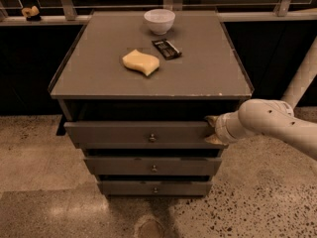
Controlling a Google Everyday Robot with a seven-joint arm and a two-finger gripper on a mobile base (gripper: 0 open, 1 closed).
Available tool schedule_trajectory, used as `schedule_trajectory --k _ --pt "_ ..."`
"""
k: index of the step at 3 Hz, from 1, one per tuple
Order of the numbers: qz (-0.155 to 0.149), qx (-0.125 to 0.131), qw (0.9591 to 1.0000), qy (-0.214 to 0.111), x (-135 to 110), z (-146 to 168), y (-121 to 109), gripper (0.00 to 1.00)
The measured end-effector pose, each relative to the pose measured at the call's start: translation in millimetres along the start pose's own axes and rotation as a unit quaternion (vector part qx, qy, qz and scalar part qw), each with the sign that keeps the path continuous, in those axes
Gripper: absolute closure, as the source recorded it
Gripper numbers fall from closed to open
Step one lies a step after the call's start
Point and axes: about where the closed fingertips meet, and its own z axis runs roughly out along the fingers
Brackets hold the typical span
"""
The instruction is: Open top drawer
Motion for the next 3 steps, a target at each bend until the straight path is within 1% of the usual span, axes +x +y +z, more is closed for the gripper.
schedule_trajectory --k 1,2,3 --pt "0.0 0.0 1.0 0.0 0.0 0.0 0.0 0.88" --pt "0.0 0.0 1.0 0.0 0.0 0.0 0.0 1.0" --pt "0.0 0.0 1.0 0.0 -2.7 -7.5 -4.5 1.0"
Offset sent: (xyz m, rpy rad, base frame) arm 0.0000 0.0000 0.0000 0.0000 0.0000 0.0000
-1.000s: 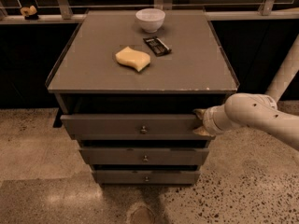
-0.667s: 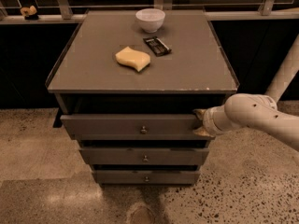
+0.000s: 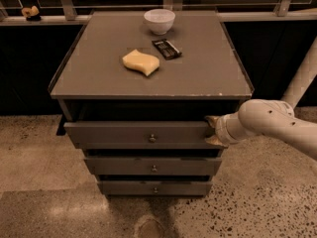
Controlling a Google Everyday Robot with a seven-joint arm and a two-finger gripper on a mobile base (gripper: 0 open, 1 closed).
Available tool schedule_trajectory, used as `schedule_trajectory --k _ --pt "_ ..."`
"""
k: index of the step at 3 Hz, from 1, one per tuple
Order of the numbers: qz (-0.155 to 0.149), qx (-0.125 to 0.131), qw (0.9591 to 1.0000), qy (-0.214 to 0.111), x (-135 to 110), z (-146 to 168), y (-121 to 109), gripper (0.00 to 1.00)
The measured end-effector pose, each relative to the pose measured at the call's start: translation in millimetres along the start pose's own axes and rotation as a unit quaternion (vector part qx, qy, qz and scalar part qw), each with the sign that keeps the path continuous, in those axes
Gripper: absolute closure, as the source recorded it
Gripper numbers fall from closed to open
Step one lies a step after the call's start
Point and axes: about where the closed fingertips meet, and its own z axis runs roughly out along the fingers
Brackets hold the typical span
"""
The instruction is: Open top drawer
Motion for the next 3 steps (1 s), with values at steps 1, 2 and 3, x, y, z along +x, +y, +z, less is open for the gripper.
schedule_trajectory --k 1,2,3 --pt "0.0 0.0 1.0 0.0 -1.5 -5.4 -3.9 1.0" --pt "-0.005 0.011 0.9999 -0.008 -9.9 -16.3 -3.8 1.0" --pt "-0.005 0.011 0.9999 -0.008 -9.9 -16.3 -3.8 1.0"
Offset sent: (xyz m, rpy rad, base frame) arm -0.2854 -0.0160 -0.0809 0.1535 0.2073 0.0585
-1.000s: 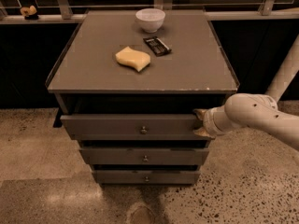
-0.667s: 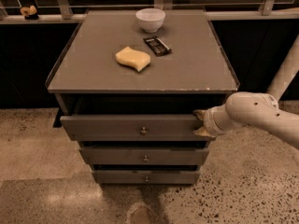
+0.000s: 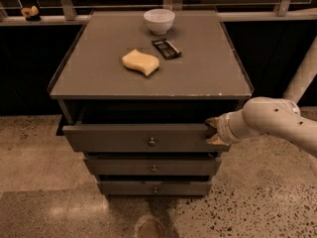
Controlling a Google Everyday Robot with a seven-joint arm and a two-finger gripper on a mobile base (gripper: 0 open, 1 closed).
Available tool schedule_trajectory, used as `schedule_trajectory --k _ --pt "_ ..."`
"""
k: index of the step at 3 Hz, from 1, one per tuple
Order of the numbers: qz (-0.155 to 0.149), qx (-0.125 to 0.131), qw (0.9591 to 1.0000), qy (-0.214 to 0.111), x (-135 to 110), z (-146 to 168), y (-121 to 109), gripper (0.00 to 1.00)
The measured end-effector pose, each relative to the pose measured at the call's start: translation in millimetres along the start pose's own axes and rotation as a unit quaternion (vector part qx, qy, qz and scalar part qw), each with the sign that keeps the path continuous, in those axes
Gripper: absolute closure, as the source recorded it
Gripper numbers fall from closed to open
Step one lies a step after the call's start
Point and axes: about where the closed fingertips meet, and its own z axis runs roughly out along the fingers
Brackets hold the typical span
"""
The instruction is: Open top drawer
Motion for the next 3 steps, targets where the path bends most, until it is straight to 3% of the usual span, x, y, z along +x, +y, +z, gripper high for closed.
schedule_trajectory --k 1,3 --pt "-0.007 -0.013 0.9998 0.013 4.8 -0.2 22.7 1.0" --pt "-0.012 -0.013 0.9998 0.013 2.0 -5.7 30.5 1.0"
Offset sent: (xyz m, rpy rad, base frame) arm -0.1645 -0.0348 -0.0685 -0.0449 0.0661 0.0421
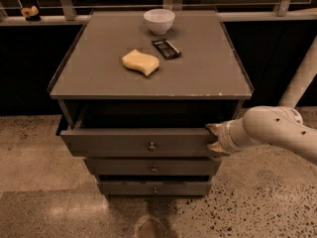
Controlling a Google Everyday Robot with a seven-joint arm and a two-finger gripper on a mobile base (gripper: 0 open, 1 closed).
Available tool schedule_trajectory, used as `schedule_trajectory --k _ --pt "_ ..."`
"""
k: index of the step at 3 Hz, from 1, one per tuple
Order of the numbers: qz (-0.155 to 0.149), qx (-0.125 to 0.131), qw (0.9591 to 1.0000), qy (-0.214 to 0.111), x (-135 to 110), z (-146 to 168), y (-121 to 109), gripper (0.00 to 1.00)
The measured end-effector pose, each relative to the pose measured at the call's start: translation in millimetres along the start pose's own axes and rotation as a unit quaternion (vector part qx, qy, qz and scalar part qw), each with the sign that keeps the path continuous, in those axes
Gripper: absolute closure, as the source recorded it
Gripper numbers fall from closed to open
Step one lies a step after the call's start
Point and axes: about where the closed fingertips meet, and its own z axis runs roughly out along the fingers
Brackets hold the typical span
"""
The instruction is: Open top drawer
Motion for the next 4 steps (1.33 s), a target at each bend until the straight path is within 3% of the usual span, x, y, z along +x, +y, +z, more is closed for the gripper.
schedule_trajectory --k 4 --pt "-0.003 -0.004 1.0 -0.007 -0.4 -6.8 16.4 1.0"
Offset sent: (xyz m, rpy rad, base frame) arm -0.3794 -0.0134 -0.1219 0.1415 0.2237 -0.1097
